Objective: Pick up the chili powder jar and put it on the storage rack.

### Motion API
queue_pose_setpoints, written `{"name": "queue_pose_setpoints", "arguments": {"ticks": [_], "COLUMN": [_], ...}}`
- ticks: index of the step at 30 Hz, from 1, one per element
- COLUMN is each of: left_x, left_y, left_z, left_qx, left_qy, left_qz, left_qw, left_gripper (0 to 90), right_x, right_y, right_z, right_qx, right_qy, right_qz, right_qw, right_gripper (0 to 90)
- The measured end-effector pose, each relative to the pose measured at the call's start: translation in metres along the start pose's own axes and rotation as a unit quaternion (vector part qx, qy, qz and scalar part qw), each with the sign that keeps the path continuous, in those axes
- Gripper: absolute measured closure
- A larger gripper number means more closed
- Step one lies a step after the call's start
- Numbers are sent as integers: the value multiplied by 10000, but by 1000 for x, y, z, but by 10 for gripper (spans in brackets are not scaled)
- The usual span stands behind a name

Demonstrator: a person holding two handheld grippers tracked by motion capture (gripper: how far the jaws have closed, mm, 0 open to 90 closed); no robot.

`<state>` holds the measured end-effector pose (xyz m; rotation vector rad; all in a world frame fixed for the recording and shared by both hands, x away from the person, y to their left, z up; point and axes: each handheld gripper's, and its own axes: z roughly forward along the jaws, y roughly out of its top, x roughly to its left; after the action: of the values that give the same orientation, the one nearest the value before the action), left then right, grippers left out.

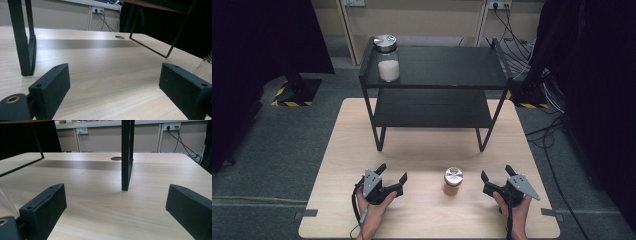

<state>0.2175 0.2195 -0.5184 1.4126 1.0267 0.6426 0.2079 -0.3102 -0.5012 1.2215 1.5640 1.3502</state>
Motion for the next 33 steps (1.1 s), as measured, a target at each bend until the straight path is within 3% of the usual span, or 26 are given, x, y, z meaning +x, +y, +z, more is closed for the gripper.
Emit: {"name": "queue_pose_setpoints", "arguments": {"ticks": [11, 20, 27, 33], "left_x": [0, 1, 2, 1], "left_y": [0, 0, 0, 0], "left_z": [0, 0, -1, 0], "left_qx": [-12, -8, -9, -1], "left_qy": [-14, -14, -30, -26], "left_qz": [-21, -66, -60, -18], "left_qw": [10000, 10000, 10000, 10000], "left_gripper": [91, 89, 90, 89], "right_x": [0, -5, -9, -11], "right_y": [0, -2, -2, -4], "right_z": [0, 1, -1, -2], "right_qx": [-3, -49, -195, -363], "right_qy": [7, 151, 518, 940], "right_qz": [-1, 90, 141, 161], "right_qw": [10000, 9998, 9984, 9948], "right_gripper": [34, 31, 30, 32]}}
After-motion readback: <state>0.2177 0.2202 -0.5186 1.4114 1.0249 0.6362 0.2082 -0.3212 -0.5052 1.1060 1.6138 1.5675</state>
